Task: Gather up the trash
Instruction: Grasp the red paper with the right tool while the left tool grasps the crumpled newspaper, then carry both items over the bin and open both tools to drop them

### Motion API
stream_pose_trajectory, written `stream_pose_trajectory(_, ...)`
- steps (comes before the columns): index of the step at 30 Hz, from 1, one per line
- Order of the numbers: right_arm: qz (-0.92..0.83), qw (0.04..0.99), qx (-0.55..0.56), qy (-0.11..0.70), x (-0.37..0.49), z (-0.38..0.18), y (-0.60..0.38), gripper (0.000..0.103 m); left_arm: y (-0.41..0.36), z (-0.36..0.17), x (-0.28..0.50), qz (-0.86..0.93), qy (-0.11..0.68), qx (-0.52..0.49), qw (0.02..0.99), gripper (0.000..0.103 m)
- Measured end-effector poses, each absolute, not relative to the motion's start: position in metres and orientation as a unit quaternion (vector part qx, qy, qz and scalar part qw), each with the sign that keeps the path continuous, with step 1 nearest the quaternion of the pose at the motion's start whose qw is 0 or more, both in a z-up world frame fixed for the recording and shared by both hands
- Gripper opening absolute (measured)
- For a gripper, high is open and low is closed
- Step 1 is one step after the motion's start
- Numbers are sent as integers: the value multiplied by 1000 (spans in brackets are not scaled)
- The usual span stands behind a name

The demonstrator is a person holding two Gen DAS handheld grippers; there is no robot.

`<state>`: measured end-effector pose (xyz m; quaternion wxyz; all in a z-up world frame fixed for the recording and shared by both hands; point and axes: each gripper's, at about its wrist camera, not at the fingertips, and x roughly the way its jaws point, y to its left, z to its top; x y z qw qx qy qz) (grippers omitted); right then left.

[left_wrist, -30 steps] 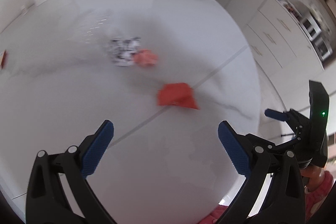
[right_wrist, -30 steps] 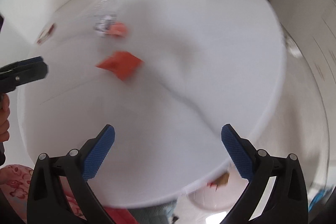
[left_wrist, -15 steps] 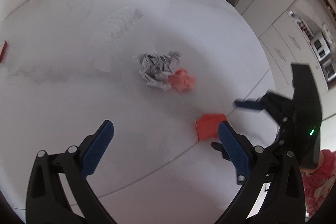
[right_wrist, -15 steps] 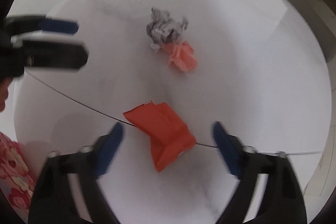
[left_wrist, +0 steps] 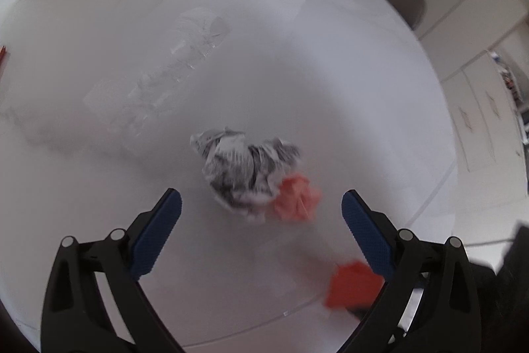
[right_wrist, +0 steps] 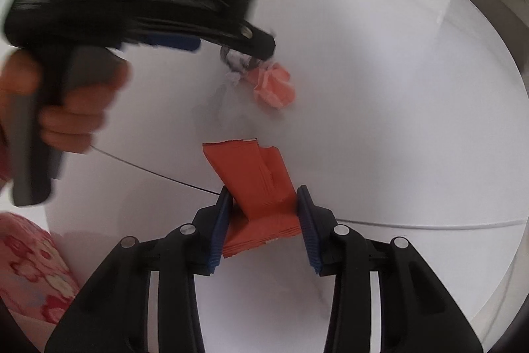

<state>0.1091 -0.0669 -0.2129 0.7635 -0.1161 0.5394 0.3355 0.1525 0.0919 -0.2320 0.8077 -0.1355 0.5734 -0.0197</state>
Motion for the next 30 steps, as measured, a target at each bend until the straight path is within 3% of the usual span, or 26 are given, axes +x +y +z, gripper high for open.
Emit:
stream_pose_trajectory(4,325,773,-76,540,105,-207,-89,40,91,-246,164,28,583,-148,798,88)
stream_pose_trajectory(5,323,774,-70,540,104,-207,-93,40,91,-247,165,33,584,-152,797,81)
stream_pose_trajectory(9,317,777,-48,542,98,-206,-97,40,93,-254,166,60,590,-162,789,72)
stream_pose_trajectory(11,314,778,-39,542,97,-205,-101,40,96,-255,164,66,589,-171,787,57)
stream_pose_trajectory(14,313,780,-26,542,101,-200,-120,40,100,-251,158,65,582,-184,789,50)
stream_pose_trajectory(24,297,788,5,540,102,-195,-133,40,102,-215,128,29,541,-157,826,48)
stream_pose_trajectory(30,261,810,44,523,79,-179,-163,40,85,-172,89,-16,519,-91,850,48)
